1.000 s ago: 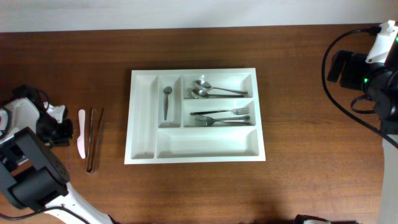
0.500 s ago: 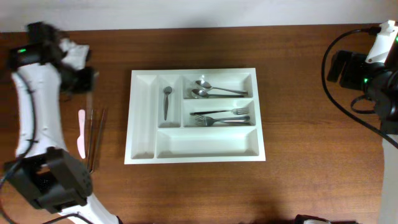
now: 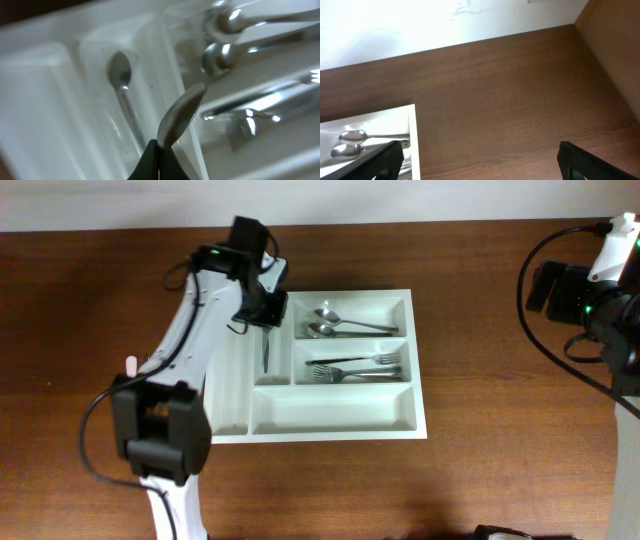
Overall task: Pack container
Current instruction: 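Place the second spoon in the left compartment beside the first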
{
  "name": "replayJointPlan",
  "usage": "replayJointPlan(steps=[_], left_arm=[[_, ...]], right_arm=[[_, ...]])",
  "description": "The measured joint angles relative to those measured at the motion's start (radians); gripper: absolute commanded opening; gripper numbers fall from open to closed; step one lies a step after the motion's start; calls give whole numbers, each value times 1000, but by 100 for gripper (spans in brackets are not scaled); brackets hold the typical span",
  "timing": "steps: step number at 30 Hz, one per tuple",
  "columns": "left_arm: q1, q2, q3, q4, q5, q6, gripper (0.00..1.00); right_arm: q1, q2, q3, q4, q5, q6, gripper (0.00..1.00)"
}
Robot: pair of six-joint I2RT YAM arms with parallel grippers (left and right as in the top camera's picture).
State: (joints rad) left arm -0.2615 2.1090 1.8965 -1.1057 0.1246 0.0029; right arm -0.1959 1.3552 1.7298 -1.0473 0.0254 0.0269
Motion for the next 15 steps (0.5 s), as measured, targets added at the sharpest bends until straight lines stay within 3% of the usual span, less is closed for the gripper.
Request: replayJointPlan(steps=[4,8,9,10,11,15], left_arm=[[-5,81,0,8,-23,-63,2],[-3,109,-2,0,-56,-88,32],[-3,109,1,-10,-63,-93,44],[-2,108,11,-28,-69,-97,67],[0,108,29,-55,-76,-79,75],[5,99,124,-190,-96,-45,76]], right_arm=[[0,0,0,0,0,0,99],[0,0,0,0,0,0,99],[0,0,0,0,0,0,99],[0,0,0,0,0,0,99],[0,0,0,0,0,-1,99],[0,1,0,0,0,0,99]])
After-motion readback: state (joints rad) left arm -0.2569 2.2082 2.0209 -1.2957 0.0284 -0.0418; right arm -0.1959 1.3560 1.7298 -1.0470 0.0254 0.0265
